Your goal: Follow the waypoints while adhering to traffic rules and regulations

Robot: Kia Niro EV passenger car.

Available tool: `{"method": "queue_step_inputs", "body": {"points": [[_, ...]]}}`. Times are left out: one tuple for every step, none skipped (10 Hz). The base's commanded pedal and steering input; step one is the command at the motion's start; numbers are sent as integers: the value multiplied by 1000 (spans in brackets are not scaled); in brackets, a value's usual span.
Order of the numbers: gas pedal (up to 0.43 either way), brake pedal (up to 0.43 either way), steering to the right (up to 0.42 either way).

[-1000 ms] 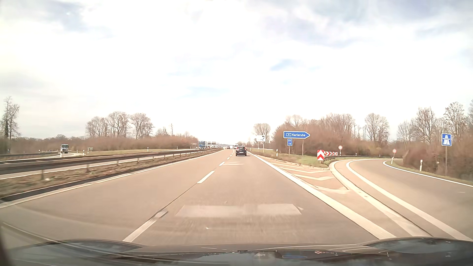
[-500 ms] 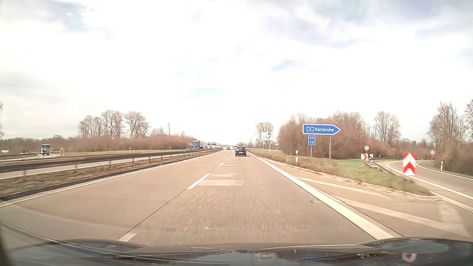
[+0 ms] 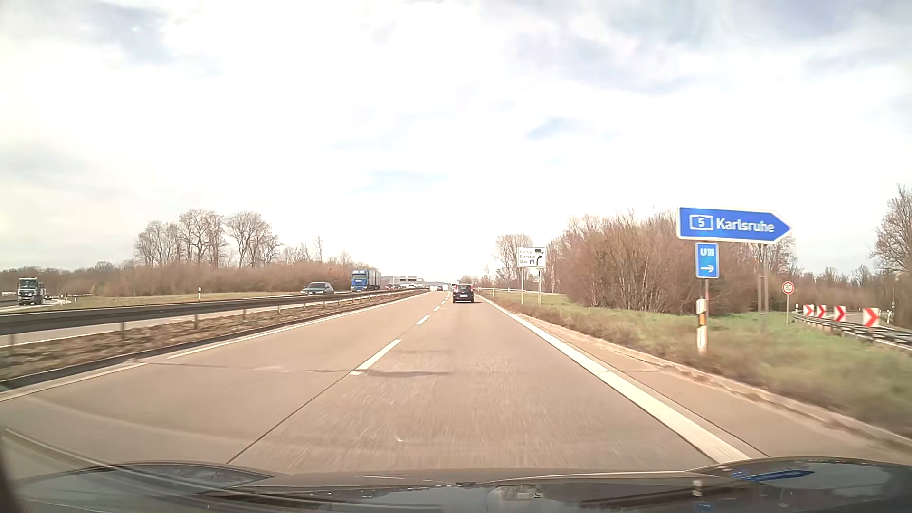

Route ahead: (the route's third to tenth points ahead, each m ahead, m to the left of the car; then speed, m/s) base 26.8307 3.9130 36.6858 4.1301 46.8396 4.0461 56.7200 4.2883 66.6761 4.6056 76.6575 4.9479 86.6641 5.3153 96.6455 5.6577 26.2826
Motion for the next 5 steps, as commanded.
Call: {"method": "queue_step_inputs", "body": {"points": [[260,0,0],[260,0,0],[260,0,0],[260,0,0],[260,0,0]]}}
